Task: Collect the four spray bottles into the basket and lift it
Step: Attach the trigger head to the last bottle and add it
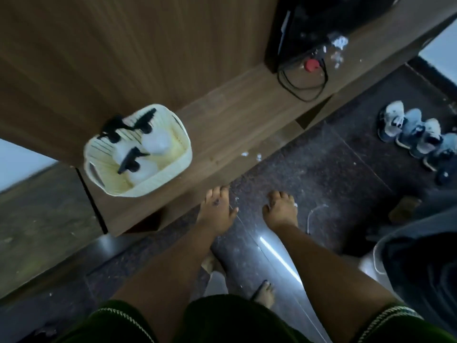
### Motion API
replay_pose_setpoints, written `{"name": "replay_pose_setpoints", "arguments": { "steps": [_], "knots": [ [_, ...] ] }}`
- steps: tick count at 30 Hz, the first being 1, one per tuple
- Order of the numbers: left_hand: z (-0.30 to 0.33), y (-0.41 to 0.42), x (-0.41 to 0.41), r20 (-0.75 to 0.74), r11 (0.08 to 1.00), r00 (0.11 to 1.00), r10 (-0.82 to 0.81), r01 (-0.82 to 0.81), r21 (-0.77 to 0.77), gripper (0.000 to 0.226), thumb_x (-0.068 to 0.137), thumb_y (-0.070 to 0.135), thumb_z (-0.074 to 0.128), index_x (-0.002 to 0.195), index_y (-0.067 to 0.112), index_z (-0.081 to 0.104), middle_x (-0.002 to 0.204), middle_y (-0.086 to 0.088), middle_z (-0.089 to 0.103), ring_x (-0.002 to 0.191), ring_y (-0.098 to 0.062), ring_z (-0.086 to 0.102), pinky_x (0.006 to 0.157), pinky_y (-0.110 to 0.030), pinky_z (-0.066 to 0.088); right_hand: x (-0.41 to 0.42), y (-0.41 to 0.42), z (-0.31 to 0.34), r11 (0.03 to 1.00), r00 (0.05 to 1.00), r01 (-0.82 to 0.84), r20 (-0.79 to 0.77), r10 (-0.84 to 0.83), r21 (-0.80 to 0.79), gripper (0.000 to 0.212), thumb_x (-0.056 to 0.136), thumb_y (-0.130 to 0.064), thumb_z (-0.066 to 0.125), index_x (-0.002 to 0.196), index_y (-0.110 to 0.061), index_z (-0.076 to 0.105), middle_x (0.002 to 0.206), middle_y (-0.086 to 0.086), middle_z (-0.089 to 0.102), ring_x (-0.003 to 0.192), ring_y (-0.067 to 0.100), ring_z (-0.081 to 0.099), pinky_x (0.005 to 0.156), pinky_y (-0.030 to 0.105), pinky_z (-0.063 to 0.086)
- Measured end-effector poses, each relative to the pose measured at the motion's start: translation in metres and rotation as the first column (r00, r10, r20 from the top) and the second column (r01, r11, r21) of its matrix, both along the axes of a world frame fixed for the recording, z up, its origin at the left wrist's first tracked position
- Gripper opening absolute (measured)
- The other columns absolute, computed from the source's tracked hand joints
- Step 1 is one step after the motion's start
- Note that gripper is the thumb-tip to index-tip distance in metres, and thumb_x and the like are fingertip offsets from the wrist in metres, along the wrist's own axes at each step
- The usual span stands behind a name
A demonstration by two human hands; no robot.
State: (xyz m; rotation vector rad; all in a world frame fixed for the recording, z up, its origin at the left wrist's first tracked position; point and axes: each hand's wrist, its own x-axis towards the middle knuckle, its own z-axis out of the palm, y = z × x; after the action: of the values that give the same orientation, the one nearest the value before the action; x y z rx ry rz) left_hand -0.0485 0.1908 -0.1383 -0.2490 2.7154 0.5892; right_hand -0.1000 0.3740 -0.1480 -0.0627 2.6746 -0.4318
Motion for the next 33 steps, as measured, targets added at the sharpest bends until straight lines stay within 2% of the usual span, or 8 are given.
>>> {"name": "replay_pose_setpoints", "arguments": {
  "steps": [5, 9, 14, 20, 24, 27, 29, 33],
  "knots": [
    [-0.078, 0.074, 0.005, 0.192, 0.996, 0.981, 0.026, -0.041, 0.075, 0.072, 0.089, 0.042, 0.056, 0.144, 0.009, 0.025, 0.147, -0.016, 0.03, 0.135, -0.037, 0.024, 0.104, -0.049, 0.036, 0.02, 0.087, -0.063, 0.996, 0.991, 0.073, 0.108, -0.079, 0.06, 0.044, 0.087, -0.026, 0.054, 0.129, -0.013, 0.049, 0.134, 0.015, 0.047, 0.127, 0.035, 0.038, 0.102, 0.047, 0.039],
    [-0.151, 0.132, 0.005, 0.3, 0.965, 0.944, 0.139, -0.197, 0.171, 0.08, 0.088, 0.038, 0.061, 0.148, 0.008, 0.019, 0.15, -0.02, 0.03, 0.14, -0.038, 0.021, 0.109, -0.045, 0.029, 0.039, 0.143, -0.132, 0.978, 0.961, 0.182, 0.193, -0.199, 0.1, 0.036, 0.087, -0.025, 0.055, 0.122, -0.015, 0.056, 0.132, 0.012, 0.048, 0.127, 0.032, 0.039, 0.101, 0.044, 0.04],
    [-0.254, 0.178, 0.007, 0.427, 0.952, 0.892, 0.15, -0.247, 0.18, 0.085, 0.088, 0.037, 0.062, 0.149, 0.01, 0.009, 0.148, -0.022, 0.034, 0.139, -0.037, 0.026, 0.105, -0.045, 0.035, 0.055, 0.19, -0.236, 0.949, 0.916, 0.272, 0.258, -0.306, 0.161, 0.032, 0.087, -0.021, 0.054, 0.118, -0.016, 0.058, 0.136, 0.01, 0.046, 0.126, 0.03, 0.04, 0.101, 0.041, 0.04],
    [-0.365, 0.222, -0.035, 0.44, 0.902, 0.888, 0.133, -0.292, 0.317, 0.092, 0.086, 0.034, 0.066, 0.151, 0.014, 0.004, 0.152, -0.018, 0.031, 0.138, -0.033, 0.035, 0.11, -0.039, 0.034, 0.038, 0.224, -0.349, 0.908, 0.877, 0.387, 0.24, -0.416, 0.158, 0.04, 0.089, -0.025, 0.056, 0.128, -0.017, 0.052, 0.138, 0.01, 0.042, 0.126, 0.031, 0.039, 0.1, 0.043, 0.041],
    [-0.417, 0.241, -0.071, 0.353, 0.815, 0.909, 0.224, -0.373, 0.443, 0.083, 0.082, 0.026, 0.071, 0.147, 0.015, 0.02, 0.145, -0.013, 0.044, 0.129, -0.029, 0.047, 0.101, -0.032, 0.04, 0.021, 0.236, -0.402, 0.911, 0.885, 0.382, 0.222, -0.408, 0.154, 0.049, 0.09, -0.026, 0.058, 0.136, -0.017, 0.044, 0.137, 0.012, 0.04, 0.126, 0.033, 0.037, 0.1, 0.044, 0.042],
    [-0.441, 0.254, -0.093, 0.295, 0.751, 0.913, 0.282, -0.402, 0.524, 0.078, 0.081, 0.017, 0.073, 0.144, 0.013, 0.028, 0.138, -0.012, 0.051, 0.123, -0.028, 0.053, 0.103, -0.041, 0.045, 0.011, 0.244, -0.43, 0.897, 0.867, 0.421, 0.229, -0.442, 0.137, 0.048, 0.092, -0.021, 0.056, 0.137, -0.02, 0.041, 0.138, 0.012, 0.038, 0.126, 0.034, 0.036, 0.102, 0.046, 0.042],
    [-0.454, 0.257, -0.101, 0.255, 0.821, 0.933, 0.254, -0.348, 0.454, 0.081, 0.079, 0.019, 0.075, 0.145, 0.015, 0.028, 0.139, -0.014, 0.049, 0.124, -0.028, 0.051, 0.103, -0.039, 0.045, 0.01, 0.249, -0.446, 0.886, 0.852, 0.444, 0.243, -0.463, 0.131, 0.045, 0.092, -0.017, 0.053, 0.136, -0.021, 0.042, 0.136, 0.012, 0.038, 0.124, 0.035, 0.037, 0.102, 0.047, 0.042],
    [-0.485, 0.251, -0.11, 0.239, 0.923, 0.957, 0.167, -0.237, 0.302, 0.095, 0.075, 0.028, 0.077, 0.149, 0.021, 0.019, 0.148, -0.018, 0.025, 0.134, -0.031, 0.037, 0.107, -0.037, 0.04, 0.011, 0.256, -0.479, 0.876, 0.829, 0.456, 0.285, -0.482, 0.155, 0.049, 0.091, -0.014, 0.051, 0.138, -0.025, 0.039, 0.137, 0.011, 0.034, 0.12, 0.036, 0.037, 0.1, 0.046, 0.043]
  ]
}}
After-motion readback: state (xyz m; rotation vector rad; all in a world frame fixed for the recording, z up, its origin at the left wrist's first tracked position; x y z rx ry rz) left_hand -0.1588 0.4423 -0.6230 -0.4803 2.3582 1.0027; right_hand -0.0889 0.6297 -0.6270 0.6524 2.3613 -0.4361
